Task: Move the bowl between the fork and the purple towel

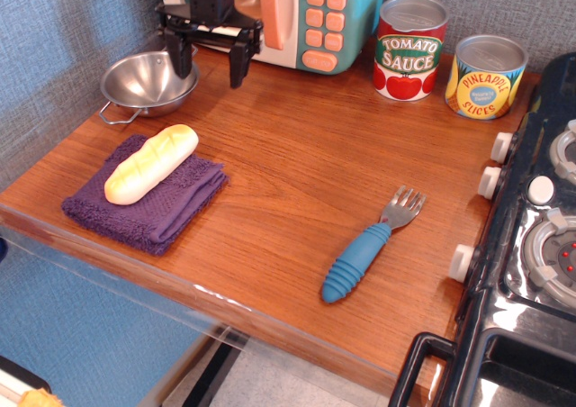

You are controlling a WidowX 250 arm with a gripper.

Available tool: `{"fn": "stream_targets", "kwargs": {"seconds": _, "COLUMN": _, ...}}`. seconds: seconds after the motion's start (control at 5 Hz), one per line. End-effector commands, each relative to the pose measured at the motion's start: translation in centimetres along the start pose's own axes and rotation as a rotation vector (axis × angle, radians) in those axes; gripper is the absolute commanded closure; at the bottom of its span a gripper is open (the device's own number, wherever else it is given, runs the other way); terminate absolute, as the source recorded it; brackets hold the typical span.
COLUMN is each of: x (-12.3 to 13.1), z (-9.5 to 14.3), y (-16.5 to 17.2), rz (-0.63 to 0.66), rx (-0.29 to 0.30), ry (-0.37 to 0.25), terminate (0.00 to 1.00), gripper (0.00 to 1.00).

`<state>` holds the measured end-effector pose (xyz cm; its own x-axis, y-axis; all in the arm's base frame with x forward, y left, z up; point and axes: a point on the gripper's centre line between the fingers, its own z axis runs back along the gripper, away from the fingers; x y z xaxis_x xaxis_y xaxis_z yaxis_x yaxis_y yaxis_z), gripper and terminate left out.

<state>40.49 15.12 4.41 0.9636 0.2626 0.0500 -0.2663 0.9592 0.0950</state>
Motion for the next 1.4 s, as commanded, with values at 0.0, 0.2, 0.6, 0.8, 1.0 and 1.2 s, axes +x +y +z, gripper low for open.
{"fn": "stream_targets", "kwargs": {"seconds": 0.0, "x": -0.2, "z": 1.6, "y": 2.4, "rz": 0.019, "rx": 0.040, "ry": -0.030, "terminate": 0.00, "gripper": 0.00}}
{"fn": "stream_targets", "kwargs": {"seconds": 0.2, "x": -0.2, "z": 0.6, "y": 2.7, "rz": 0.035, "rx": 0.059, "ry": -0.002, "terminate": 0.00, "gripper": 0.00}}
{"fn": "stream_targets", "kwargs": {"seconds": 0.6, "x": -0.4, "z": -0.5, "y": 2.6, "rz": 0.054, "rx": 0.088, "ry": 0.020, "terminate": 0.00, "gripper": 1.00}}
{"fn": "stream_targets", "kwargs": {"seconds": 0.8, "x": -0.4, "z": -0.3, "y": 2.6, "rz": 0.064, "rx": 0.080, "ry": 0.016, "terminate": 0.00, "gripper": 1.00}}
{"fn": "stream_targets", "kwargs": {"seconds": 1.0, "x": 0.1, "z": 1.3, "y": 2.7, "rz": 0.081, "rx": 0.043, "ry": -0.016, "terminate": 0.00, "gripper": 1.00}}
{"fn": "stream_targets", "kwargs": {"seconds": 1.2, "x": 0.7, "z": 3.7, "y": 3.1, "rz": 0.099, "rx": -0.017, "ry": -0.074, "terminate": 0.00, "gripper": 1.00}}
